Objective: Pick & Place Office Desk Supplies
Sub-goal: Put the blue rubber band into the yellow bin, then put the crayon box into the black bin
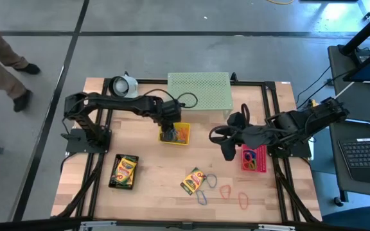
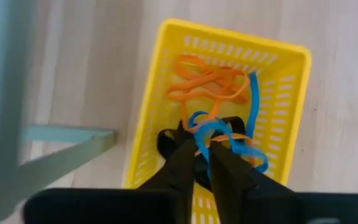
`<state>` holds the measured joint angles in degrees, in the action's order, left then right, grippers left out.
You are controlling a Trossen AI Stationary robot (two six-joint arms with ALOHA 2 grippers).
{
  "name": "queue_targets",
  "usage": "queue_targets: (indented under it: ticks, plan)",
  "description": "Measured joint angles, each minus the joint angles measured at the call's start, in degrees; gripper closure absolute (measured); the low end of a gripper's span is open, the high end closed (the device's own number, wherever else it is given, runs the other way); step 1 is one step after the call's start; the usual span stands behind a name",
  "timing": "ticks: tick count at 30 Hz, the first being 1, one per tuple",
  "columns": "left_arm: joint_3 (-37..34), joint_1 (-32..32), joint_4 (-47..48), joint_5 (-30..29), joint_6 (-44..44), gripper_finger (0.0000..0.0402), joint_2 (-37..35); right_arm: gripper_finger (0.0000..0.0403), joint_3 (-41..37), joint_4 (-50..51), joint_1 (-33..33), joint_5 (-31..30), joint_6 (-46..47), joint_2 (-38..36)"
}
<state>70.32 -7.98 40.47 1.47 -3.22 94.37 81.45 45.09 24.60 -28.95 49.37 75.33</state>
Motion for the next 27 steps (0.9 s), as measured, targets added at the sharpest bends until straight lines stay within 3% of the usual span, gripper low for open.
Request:
queue_targets:
  ticks: [7,9,12,15,21,27]
  plan:
    - [0.07,-2.14,1.26,2.98,5.72,0.0284,-2.14,0.0213,-0.01,1.90,0.00,0.26,1.31,0.04]
    - [0.07,-2.69,1.53,8.22,9.46,0.0272,-2.76,0.0218,0.00,2.47,0.00,1.35,1.20,0.69]
    - [0.07,-2.75,0.68,21.01,17.82,0.0263,-4.04,0.0244,-0.51,4.86,0.00,3.56,1.87,2.63]
    - [0.07,1.37,-0.02,29.21,25.46,0.0261,-5.38,0.0287,-3.45,5.00,0.09,8.32,3.19,4.81]
    - [0.07,16.07,-6.61,23.36,38.91,0.0261,-6.51,0.0386,-10.23,4.32,0.81,12.28,6.68,7.06]
    - [-6.52,24.44,-21.51,10.97,54.92,0.0270,-6.04,0.0388,-15.67,-5.83,-0.15,15.79,7.03,7.06]
